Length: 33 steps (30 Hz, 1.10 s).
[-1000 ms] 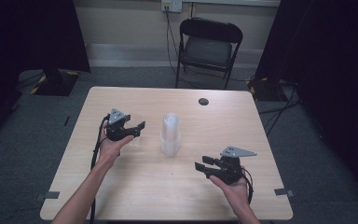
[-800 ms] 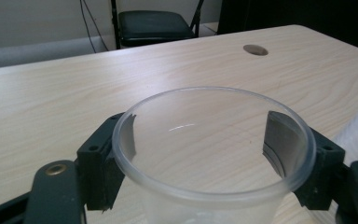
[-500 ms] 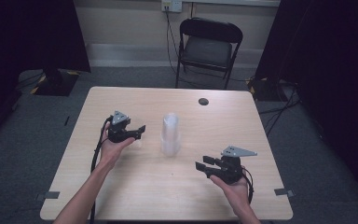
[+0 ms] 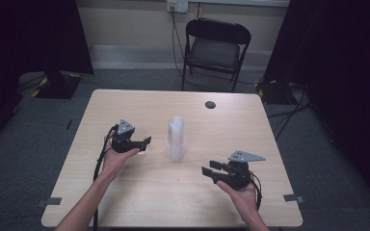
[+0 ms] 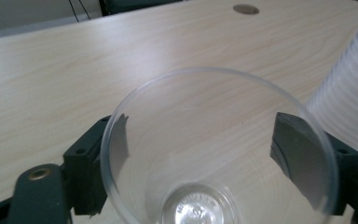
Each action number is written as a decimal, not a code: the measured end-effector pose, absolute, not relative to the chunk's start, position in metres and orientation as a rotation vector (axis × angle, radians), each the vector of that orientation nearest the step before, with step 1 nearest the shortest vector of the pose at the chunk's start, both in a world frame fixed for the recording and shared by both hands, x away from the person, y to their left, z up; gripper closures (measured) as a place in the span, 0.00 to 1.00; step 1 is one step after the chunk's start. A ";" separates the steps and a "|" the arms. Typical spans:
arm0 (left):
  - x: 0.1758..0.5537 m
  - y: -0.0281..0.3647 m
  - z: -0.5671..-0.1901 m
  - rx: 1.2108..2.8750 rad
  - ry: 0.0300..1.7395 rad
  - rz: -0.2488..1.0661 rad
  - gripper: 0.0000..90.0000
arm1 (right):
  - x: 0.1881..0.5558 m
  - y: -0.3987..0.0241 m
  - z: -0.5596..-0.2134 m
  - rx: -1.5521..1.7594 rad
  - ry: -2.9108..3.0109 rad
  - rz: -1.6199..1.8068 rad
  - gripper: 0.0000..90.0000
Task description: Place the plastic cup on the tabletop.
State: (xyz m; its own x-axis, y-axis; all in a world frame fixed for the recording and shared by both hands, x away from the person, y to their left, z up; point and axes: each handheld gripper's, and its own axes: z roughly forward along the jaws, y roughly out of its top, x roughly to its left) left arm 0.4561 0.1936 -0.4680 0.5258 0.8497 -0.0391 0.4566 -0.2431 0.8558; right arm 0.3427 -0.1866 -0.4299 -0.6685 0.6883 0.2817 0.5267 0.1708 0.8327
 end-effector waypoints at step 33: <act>0.393 0.231 -0.464 1.938 1.086 0.489 0.17 | 0.344 -0.199 -0.428 1.227 2.207 1.509 0.55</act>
